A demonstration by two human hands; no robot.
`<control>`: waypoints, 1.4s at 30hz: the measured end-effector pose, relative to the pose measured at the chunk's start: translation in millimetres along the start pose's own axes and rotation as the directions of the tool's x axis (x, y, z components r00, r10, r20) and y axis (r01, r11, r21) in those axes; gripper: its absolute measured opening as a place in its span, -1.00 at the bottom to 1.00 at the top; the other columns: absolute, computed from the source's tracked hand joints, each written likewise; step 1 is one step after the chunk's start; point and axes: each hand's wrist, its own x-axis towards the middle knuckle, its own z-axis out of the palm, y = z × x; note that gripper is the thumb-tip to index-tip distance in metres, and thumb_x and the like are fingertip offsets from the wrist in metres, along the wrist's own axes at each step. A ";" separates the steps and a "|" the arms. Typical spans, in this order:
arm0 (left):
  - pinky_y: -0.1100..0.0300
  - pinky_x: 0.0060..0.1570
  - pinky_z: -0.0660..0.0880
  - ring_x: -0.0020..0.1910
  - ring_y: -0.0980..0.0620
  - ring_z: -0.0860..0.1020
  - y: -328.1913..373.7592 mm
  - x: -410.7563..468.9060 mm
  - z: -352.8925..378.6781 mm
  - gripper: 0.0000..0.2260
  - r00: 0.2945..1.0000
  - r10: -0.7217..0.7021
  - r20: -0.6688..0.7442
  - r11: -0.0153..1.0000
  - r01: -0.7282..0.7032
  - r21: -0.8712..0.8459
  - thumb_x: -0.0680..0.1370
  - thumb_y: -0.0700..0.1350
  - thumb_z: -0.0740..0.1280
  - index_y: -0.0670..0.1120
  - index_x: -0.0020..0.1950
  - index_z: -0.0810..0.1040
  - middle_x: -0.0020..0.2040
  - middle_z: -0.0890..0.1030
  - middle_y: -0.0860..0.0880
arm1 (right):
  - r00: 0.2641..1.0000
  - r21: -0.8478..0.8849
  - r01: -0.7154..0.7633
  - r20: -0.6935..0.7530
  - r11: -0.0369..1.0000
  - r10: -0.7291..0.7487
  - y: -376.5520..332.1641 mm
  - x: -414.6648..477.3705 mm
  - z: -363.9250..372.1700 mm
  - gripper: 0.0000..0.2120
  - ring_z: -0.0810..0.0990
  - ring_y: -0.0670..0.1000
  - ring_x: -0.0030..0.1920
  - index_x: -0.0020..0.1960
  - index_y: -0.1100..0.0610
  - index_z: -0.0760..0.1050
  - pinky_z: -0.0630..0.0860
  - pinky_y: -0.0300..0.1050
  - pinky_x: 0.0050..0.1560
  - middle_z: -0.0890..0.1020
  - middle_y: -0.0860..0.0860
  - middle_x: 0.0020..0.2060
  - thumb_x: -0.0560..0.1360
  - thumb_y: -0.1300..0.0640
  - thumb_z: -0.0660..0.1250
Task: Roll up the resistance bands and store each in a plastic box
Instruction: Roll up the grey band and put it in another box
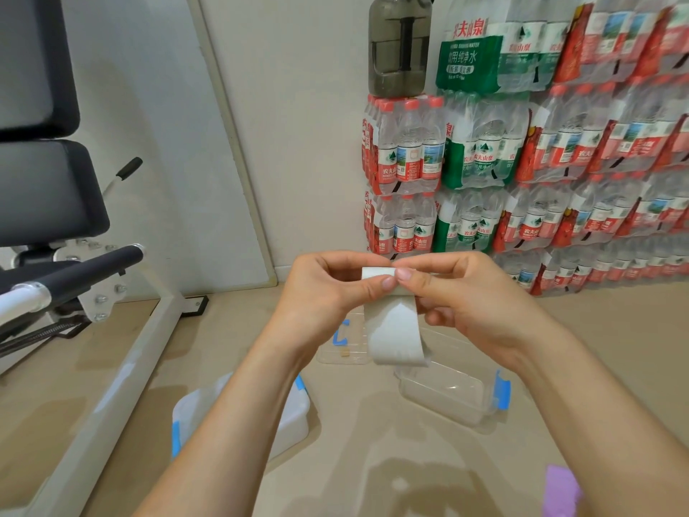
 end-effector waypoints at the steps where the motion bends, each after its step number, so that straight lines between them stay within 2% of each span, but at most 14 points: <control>1: 0.31 -0.22 0.53 -0.21 0.05 0.67 -0.5 -0.3 1.0 -0.85 1.000 0.001 0.003 1.000 -0.001 0.002 0.35 -0.28 0.50 -0.14 -0.11 0.69 -0.22 0.72 -0.08 | 1.000 -0.007 -0.006 -0.006 1.000 0.006 1.1 0.4 0.1 -0.81 0.55 -0.07 -0.34 0.02 0.09 0.67 0.40 -0.27 -0.40 0.69 0.08 -0.23 0.43 0.10 0.43; 7: 0.28 -0.19 0.56 -0.18 0.04 0.68 -3.6 -0.2 4.3 -0.82 1.000 -0.016 0.022 0.999 0.017 -0.029 0.35 -0.31 0.49 -0.15 -0.08 0.68 -0.19 0.72 -0.08 | 0.999 0.005 -0.009 -0.037 1.000 0.009 2.1 2.1 -2.1 -0.82 0.50 -0.03 -0.35 0.02 0.13 0.66 0.37 -0.30 -0.45 0.67 0.17 -0.21 0.42 0.22 0.44; 12: 0.14 -0.06 0.58 -0.05 -0.03 0.67 -7.0 1.6 2.3 -0.68 0.994 -0.082 0.076 0.994 0.088 -0.071 0.37 -0.02 0.46 -0.05 0.09 0.62 -0.04 0.70 -0.08 | 0.997 0.041 0.025 -0.080 0.999 -0.022 2.9 4.0 -3.7 -0.82 0.47 0.08 -0.27 0.02 0.17 0.65 0.36 -0.31 -0.48 0.67 0.19 -0.19 0.42 0.26 0.42; 16: 0.14 -0.16 0.59 -0.22 -0.05 0.64 -6.8 0.7 3.5 -0.56 0.980 -0.160 0.118 0.985 0.167 -0.051 0.38 0.07 0.38 -0.12 0.18 0.53 -0.11 0.67 -0.12 | 0.993 0.129 0.048 -0.113 0.991 -0.033 -0.1 3.3 -6.5 -0.78 0.61 -0.01 -0.32 0.06 0.24 0.61 0.42 -0.33 -0.49 0.68 0.20 -0.12 0.43 0.35 0.39; 18: 0.13 -0.15 0.59 -0.19 -0.08 0.64 -7.5 0.9 4.3 -0.57 0.982 -0.151 0.114 0.987 0.156 -0.040 0.40 0.09 0.36 -0.14 0.16 0.55 -0.10 0.67 -0.15 | 0.994 0.139 0.050 -0.108 0.989 -0.035 -0.7 2.8 -7.2 -0.77 0.64 -0.02 -0.30 0.07 0.25 0.60 0.46 -0.31 -0.47 0.69 0.19 -0.10 0.42 0.37 0.38; 21: 0.13 -0.15 0.60 -0.14 -0.10 0.66 -6.3 1.1 3.4 -0.62 0.986 -0.126 0.107 0.990 0.132 -0.049 0.44 0.09 0.32 -0.16 0.10 0.61 -0.10 0.68 -0.15 | 0.995 0.087 0.055 -0.087 0.995 -0.047 0.5 2.9 -8.1 -0.77 0.66 0.15 -0.10 0.05 0.21 0.61 0.63 -0.05 -0.21 0.70 0.18 -0.05 0.41 0.37 0.40; 23: 0.10 -0.11 0.62 -0.10 -0.12 0.67 -5.9 0.8 2.4 -0.69 0.989 -0.108 0.100 0.993 0.112 -0.038 0.48 0.02 0.34 -0.16 0.08 0.63 -0.07 0.69 -0.17 | 0.995 0.042 0.061 -0.076 0.997 -0.057 0.6 2.6 -7.7 -0.77 0.66 0.19 -0.02 0.02 0.18 0.62 0.58 0.14 0.04 0.71 0.17 -0.06 0.40 0.38 0.40; 25: 0.06 -0.07 0.62 -0.08 -0.11 0.67 -6.9 0.7 2.1 -0.78 0.993 -0.085 0.076 0.996 0.088 -0.034 0.48 -0.10 0.38 -0.17 0.05 0.65 -0.06 0.70 -0.16 | 0.997 0.020 0.057 -0.057 0.998 -0.056 0.0 1.8 -7.4 -0.77 0.66 0.18 -0.01 -0.01 0.15 0.63 0.53 0.21 0.12 0.71 0.15 -0.07 0.41 0.40 0.39; 28: 0.02 -0.02 0.61 -0.07 -0.09 0.68 -7.0 0.8 1.9 -0.83 0.997 -0.067 0.043 0.997 0.068 -0.027 0.45 -0.19 0.43 -0.15 0.02 0.67 -0.08 0.71 -0.13 | 0.998 0.013 0.042 -0.040 0.999 -0.041 -1.0 1.5 -9.1 -0.78 0.61 0.29 0.04 -0.04 0.11 0.65 0.46 0.29 0.17 0.69 0.21 -0.03 0.42 0.37 0.39; 30: 0.03 -0.04 0.62 -0.07 -0.10 0.68 -5.9 0.7 1.1 -0.83 0.998 -0.051 0.043 0.998 0.052 -0.017 0.44 -0.23 0.44 -0.14 0.02 0.67 -0.10 0.72 -0.13 | 0.999 0.027 0.033 -0.033 0.999 -0.032 -1.8 1.5 -9.8 -0.84 0.59 0.27 -0.01 -0.02 0.10 0.66 0.46 0.24 0.10 0.66 0.26 0.01 0.44 0.27 0.39; 33: 0.20 -0.21 0.58 -0.19 -0.01 0.69 -4.6 0.4 0.6 -0.83 0.998 -0.020 0.053 1.000 0.021 -0.015 0.43 -0.31 0.43 -0.12 -0.02 0.68 -0.17 0.72 -0.09 | 0.999 0.016 0.022 -0.031 1.000 -0.022 -1.2 2.1 -10.2 -0.83 0.57 0.18 -0.09 0.00 0.09 0.66 0.43 0.10 -0.02 0.64 0.27 0.03 0.42 0.15 0.43; 38: 0.29 -0.25 0.53 -0.22 0.06 0.67 -6.1 0.4 2.0 -0.82 0.998 -0.012 0.065 1.000 0.012 -0.010 0.42 -0.31 0.44 -0.12 -0.02 0.66 -0.18 0.72 -0.06 | 0.996 0.007 0.041 -0.074 0.999 -0.040 -0.1 3.9 -9.8 -0.80 0.67 0.25 -0.03 0.02 0.20 0.62 0.58 0.13 0.02 0.70 0.20 -0.07 0.40 0.27 0.44; 40: 0.28 -0.22 0.54 -0.18 0.06 0.66 -6.6 0.8 2.0 -0.83 0.997 -0.016 0.071 1.000 0.018 -0.026 0.42 -0.19 0.44 -0.11 0.00 0.65 -0.15 0.71 -0.04 | 0.994 0.002 0.072 -0.086 0.997 -0.072 -1.1 3.0 -8.6 -0.80 0.70 0.14 -0.11 0.01 0.21 0.62 0.62 -0.01 -0.12 0.71 0.16 -0.11 0.39 0.30 0.45; 42: 0.24 -0.19 0.57 -0.16 0.06 0.66 -6.8 1.4 2.5 -0.76 0.998 -0.028 0.058 0.999 0.030 -0.018 0.40 -0.06 0.42 -0.13 0.01 0.65 -0.13 0.71 -0.02 | 0.991 0.003 0.097 -0.093 0.995 -0.097 -2.1 1.3 -5.7 -0.80 0.67 -0.06 -0.29 0.00 0.22 0.61 0.50 -0.29 -0.39 0.71 0.10 -0.18 0.38 0.34 0.44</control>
